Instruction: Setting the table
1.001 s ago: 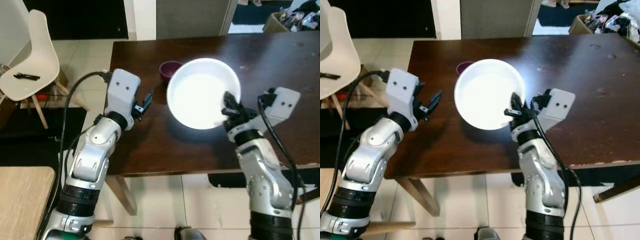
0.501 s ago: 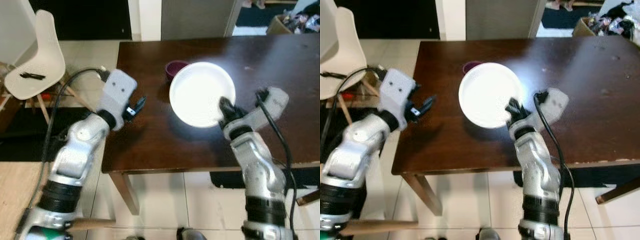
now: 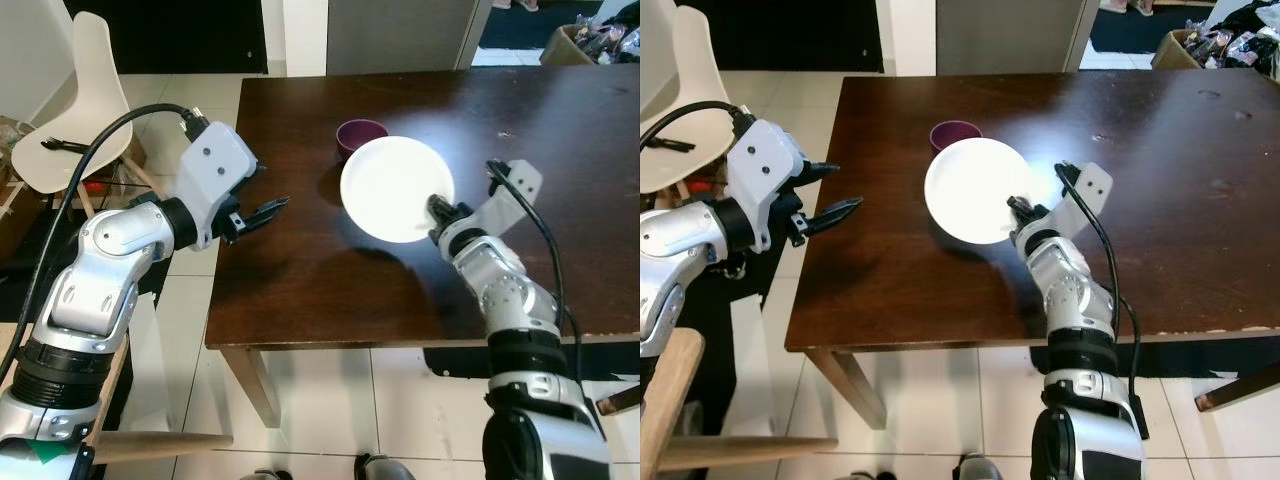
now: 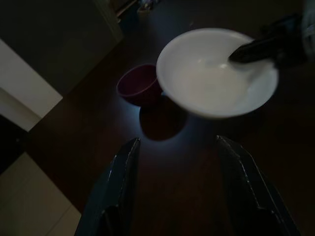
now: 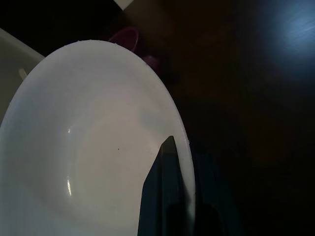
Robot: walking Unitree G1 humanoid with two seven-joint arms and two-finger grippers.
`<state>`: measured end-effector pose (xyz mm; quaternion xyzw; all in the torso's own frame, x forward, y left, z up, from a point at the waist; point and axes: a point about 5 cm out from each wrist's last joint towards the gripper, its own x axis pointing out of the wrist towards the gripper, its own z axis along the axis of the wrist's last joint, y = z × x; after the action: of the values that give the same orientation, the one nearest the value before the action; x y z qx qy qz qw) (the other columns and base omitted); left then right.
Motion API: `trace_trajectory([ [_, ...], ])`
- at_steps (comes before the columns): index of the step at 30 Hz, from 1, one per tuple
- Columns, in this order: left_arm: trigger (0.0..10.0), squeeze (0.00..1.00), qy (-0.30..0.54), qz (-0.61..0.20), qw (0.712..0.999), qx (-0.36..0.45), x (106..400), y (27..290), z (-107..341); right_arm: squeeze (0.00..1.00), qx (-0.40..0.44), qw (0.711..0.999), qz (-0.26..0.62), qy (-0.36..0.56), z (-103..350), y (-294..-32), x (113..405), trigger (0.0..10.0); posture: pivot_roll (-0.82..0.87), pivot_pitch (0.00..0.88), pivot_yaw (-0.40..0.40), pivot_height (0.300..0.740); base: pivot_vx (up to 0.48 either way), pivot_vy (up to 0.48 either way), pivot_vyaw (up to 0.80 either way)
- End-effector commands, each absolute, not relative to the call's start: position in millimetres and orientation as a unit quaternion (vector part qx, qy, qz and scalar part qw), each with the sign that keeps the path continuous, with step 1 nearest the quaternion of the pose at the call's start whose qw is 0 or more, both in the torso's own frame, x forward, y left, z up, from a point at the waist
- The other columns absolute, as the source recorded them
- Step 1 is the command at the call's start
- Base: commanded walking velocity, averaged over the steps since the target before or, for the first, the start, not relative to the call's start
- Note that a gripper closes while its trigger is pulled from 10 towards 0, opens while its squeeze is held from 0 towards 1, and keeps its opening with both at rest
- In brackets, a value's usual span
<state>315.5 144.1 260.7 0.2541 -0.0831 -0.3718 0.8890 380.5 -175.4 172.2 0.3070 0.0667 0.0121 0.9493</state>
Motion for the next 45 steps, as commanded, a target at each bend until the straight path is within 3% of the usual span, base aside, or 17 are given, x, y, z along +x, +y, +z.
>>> trace_trajectory([
  [1,10.0,0.00,-0.076,-0.380,0.885,0.259,314.1,144.5,261.3,0.00,0.315,0.946,0.006,0.071,170.1,-176.3,382.1,10.0,-0.01,0.102,0.086,0.740,0.000,0.000,0.00],
  [10,10.0,0.00,-0.073,-0.387,0.883,0.256,313.5,141.4,259.1,0.00,0.322,0.941,-0.006,0.100,160.0,-172.9,388.2,10.0,0.00,0.109,0.089,0.740,0.000,0.000,0.00],
  [12,10.0,0.00,-0.073,-0.388,0.883,0.255,312.8,141.1,258.9,0.36,0.327,0.940,-0.004,0.101,160.1,-171.6,389.6,10.0,0.00,0.111,0.088,0.740,0.000,0.000,0.00],
  [13,10.0,0.00,-0.073,-0.388,0.883,0.255,312.8,141.1,258.9,0.36,0.327,0.940,-0.004,0.101,160.1,-171.6,389.6,10.0,0.00,0.111,0.088,0.740,0.000,0.000,0.00],
  [14,10.0,0.00,-0.071,-0.387,0.883,0.254,312.3,141.2,257.7,1.00,0.323,0.941,-0.005,0.104,159.4,-170.1,389.8,10.0,-0.01,0.113,0.087,0.740,0.000,0.000,0.00],
  [32,10.0,0.00,-0.075,-0.390,0.886,0.241,315.7,133.1,254.7,1.00,0.329,0.944,-0.002,0.035,190.1,-176.1,389.5,10.0,-0.04,0.105,0.085,0.740,0.000,0.000,0.00],
  [33,10.0,0.00,-0.079,-0.380,0.893,0.226,315.8,130.7,253.4,0.00,0.331,0.943,0.014,0.012,202.8,-175.8,379.1,10.0,-0.04,0.100,0.081,0.740,0.000,0.000,0.00],
  [39,10.0,0.00,-0.077,-0.312,0.932,0.168,320.6,126.3,243.8,0.00,0.317,0.948,0.015,-0.011,204.4,-179.0,338.5,10.0,-0.06,0.099,0.080,0.740,0.000,0.000,0.00],
  [42,10.0,0.00,-0.069,-0.266,0.952,0.138,322.6,125.2,235.0,0.00,0.240,0.969,0.014,-0.057,205.5,-179.0,314.9,10.0,-0.08,0.100,0.089,0.740,0.000,0.000,0.00],
  [43,10.0,0.00,-0.056,-0.233,0.964,0.115,321.8,125.1,224.5,0.00,0.150,0.982,0.034,-0.113,209.7,-172.4,298.6,10.0,-0.10,0.098,0.097,0.740,0.000,0.000,0.00],
  [45,10.0,0.00,-0.047,-0.214,0.970,0.100,320.1,125.5,217.1,0.00,0.090,0.984,0.051,-0.143,211.5,-165.2,289.9,10.0,-0.10,0.098,0.099,0.740,0.000,0.000,0.00],
])
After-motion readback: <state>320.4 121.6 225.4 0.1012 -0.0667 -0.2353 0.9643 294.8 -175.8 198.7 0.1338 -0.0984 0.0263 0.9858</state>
